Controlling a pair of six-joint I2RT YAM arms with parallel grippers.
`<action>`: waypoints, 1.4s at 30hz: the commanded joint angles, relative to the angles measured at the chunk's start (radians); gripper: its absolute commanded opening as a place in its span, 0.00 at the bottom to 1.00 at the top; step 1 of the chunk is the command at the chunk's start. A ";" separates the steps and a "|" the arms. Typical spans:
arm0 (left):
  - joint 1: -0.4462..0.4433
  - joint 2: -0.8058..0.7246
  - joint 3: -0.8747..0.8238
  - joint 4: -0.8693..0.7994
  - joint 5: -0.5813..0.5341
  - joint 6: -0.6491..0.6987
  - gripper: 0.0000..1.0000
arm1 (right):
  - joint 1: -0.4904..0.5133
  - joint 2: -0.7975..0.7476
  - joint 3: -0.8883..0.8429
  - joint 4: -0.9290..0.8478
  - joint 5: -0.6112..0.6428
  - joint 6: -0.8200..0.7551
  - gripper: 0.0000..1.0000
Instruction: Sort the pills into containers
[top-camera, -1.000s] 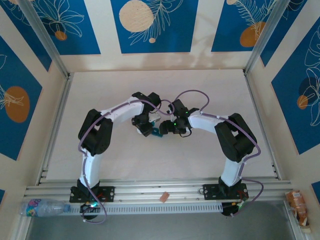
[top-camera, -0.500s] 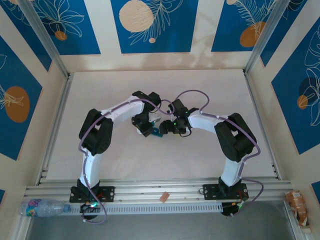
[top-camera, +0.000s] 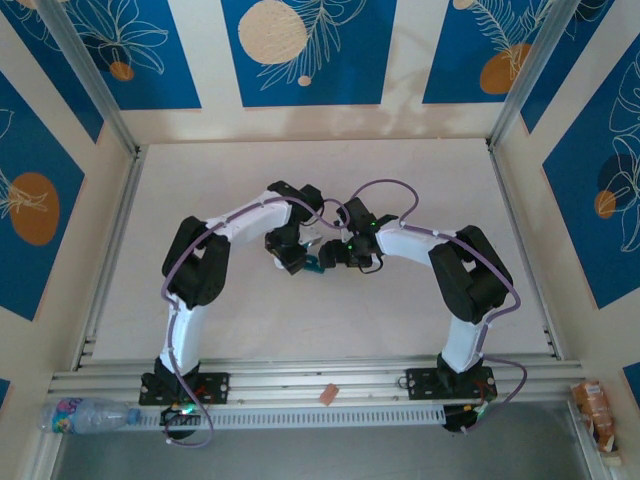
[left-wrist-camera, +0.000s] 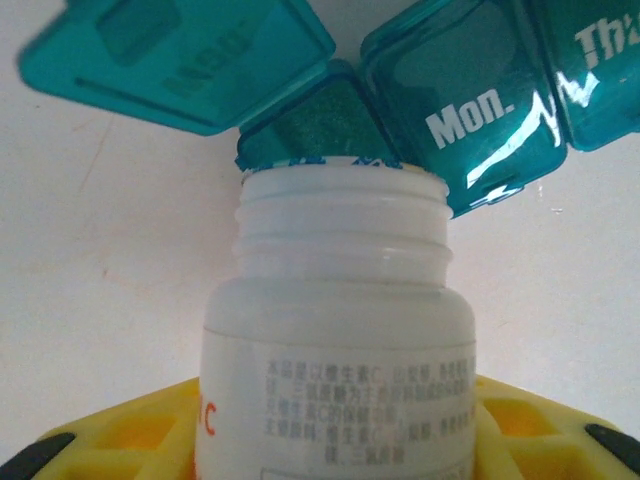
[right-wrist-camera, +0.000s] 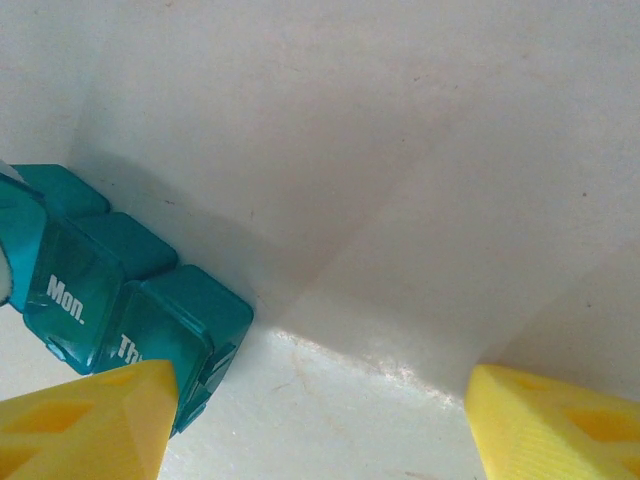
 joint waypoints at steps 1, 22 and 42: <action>-0.008 0.019 0.040 -0.058 -0.012 -0.003 0.00 | 0.003 0.024 0.010 -0.011 -0.008 0.009 0.77; -0.007 0.030 0.019 -0.024 -0.006 -0.009 0.00 | 0.003 0.033 0.013 -0.014 -0.011 0.007 0.77; 0.010 -0.070 -0.070 0.110 0.080 -0.112 0.00 | -0.008 -0.043 -0.039 0.017 -0.042 0.016 0.75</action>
